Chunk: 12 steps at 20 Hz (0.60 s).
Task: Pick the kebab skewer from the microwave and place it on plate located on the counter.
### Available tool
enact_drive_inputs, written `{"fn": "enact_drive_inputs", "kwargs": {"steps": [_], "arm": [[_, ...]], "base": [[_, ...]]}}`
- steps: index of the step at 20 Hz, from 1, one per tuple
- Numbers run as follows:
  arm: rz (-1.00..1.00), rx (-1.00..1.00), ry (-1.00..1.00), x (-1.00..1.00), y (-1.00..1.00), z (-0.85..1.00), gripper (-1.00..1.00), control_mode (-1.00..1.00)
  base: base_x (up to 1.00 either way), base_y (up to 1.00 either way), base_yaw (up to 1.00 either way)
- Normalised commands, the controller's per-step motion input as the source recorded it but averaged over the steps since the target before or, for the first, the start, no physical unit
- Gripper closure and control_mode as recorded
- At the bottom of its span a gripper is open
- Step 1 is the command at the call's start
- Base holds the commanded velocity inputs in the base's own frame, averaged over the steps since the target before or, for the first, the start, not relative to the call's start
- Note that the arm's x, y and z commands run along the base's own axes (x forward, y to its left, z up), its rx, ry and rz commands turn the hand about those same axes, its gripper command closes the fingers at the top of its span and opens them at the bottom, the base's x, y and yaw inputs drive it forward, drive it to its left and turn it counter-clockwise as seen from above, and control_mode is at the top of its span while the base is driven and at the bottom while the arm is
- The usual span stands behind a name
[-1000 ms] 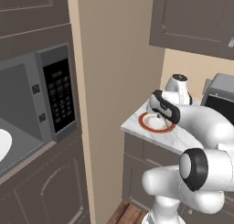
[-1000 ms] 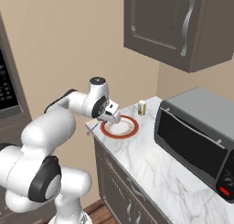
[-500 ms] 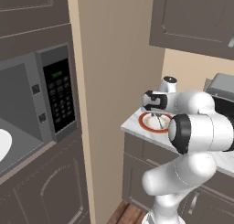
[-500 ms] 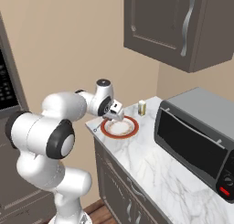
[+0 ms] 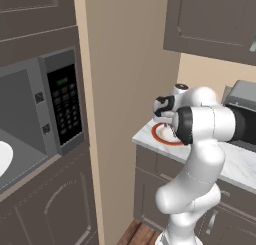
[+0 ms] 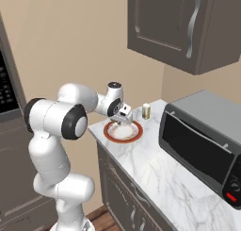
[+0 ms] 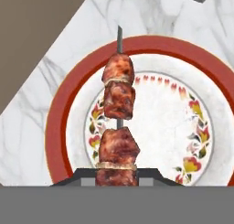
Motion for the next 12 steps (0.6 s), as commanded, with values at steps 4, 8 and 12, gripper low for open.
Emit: {"fn": "enact_drive_inputs", "kwargs": {"steps": [4,8,12], "arm": [[0.00,0.00,0.07,0.09,-0.14,-0.46,1.00,-1.00],[0.00,0.00,0.05,0.08,-0.13,-0.38,1.00,-1.00],[0.00,0.00,0.04,0.11,-0.07,-0.19,-1.00,-1.00]], "base": [[0.00,0.00,0.00],[0.00,0.00,0.00],[0.00,0.00,0.00]]}}
